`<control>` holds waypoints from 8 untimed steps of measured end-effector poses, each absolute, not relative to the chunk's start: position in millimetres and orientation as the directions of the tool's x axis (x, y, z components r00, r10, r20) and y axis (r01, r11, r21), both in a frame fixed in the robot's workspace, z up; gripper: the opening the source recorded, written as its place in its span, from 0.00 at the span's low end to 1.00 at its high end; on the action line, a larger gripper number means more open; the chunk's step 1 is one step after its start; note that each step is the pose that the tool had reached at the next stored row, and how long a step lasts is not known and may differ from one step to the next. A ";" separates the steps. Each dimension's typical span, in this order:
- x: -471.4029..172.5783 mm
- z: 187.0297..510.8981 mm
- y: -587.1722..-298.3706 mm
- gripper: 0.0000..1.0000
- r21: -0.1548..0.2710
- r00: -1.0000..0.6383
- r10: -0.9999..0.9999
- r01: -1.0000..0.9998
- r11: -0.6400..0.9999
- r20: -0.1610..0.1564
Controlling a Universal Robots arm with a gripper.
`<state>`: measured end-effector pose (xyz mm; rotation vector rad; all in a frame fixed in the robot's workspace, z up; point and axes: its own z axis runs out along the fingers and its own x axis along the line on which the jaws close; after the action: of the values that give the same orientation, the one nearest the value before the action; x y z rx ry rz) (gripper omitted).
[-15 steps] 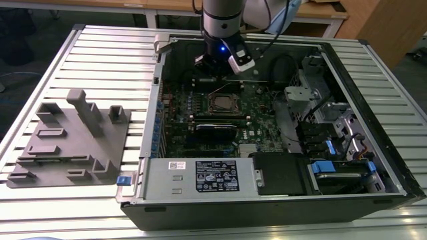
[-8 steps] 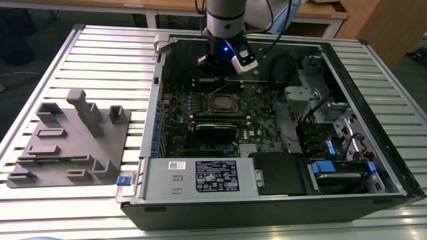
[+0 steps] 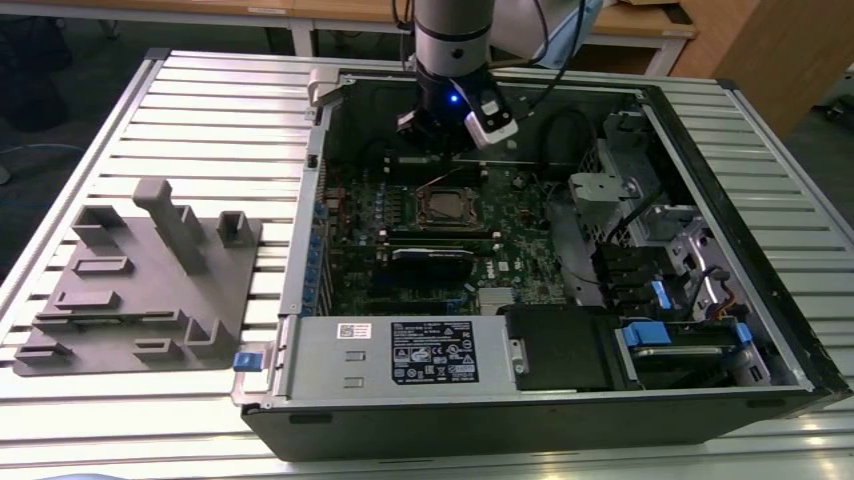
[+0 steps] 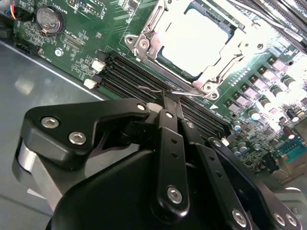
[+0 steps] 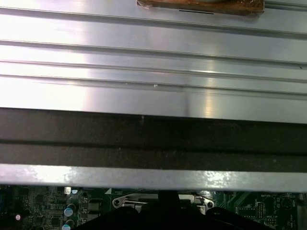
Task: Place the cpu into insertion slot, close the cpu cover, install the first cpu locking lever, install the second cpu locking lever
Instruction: 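Install the first cpu locking lever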
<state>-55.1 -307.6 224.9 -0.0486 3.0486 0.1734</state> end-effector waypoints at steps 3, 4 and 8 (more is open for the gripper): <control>-55.1 224.8 -307.6 0.11 0.112 -0.996 -0.027 -0.037 0.993 -0.089; -55.2 224.8 -307.6 0.11 0.112 -0.996 -0.027 -0.037 0.993 -0.089; -55.1 224.4 -307.5 0.11 0.112 -0.996 -0.027 -0.037 0.993 -0.090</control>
<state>-55.1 -307.5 224.4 -0.0486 3.0480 0.1741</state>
